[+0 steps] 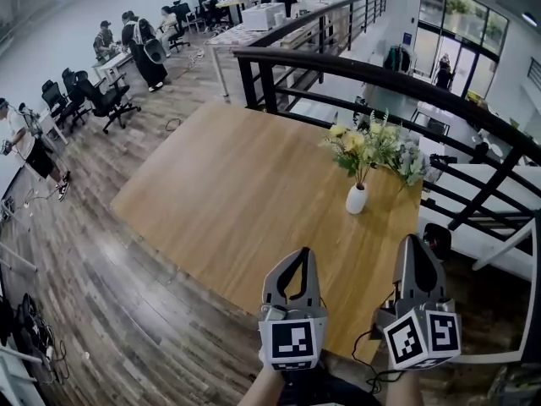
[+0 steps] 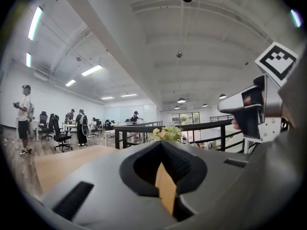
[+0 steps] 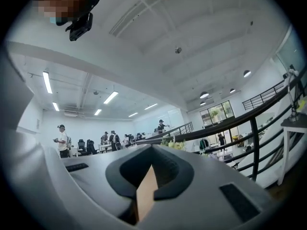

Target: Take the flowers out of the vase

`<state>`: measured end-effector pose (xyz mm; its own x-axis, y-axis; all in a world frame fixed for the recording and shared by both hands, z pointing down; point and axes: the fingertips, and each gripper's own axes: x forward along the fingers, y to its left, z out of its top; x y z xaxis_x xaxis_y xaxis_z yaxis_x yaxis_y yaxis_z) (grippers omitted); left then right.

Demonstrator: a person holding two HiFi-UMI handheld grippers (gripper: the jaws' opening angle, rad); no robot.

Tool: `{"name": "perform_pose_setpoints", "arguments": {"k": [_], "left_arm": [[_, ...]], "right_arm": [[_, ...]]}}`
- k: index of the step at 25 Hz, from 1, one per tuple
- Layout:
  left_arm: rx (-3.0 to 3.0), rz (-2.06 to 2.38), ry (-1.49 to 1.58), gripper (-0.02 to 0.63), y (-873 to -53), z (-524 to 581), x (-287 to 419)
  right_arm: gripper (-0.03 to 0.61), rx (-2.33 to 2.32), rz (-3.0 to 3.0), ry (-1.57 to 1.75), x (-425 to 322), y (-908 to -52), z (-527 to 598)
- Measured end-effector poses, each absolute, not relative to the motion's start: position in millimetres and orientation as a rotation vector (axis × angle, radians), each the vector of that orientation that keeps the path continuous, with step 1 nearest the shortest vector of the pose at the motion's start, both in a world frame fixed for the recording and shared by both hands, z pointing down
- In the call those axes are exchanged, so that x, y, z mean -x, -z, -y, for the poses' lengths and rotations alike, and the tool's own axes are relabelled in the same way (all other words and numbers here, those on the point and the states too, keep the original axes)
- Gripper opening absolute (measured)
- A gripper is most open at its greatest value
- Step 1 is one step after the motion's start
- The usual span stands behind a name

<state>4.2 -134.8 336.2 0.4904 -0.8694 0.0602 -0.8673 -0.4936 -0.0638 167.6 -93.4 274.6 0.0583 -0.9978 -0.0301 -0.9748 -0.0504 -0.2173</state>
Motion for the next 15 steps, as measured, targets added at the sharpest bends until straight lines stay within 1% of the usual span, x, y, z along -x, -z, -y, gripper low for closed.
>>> {"name": "perform_pose_setpoints", "arguments": {"k": [15], "left_arm": [[2.79, -1.455, 0.135, 0.029, -338.2, 233.1, -28.5]], "right_arm": [[0.012, 2.24, -1.924, 0.222, -185.3, -263.3, 193.1]]}}
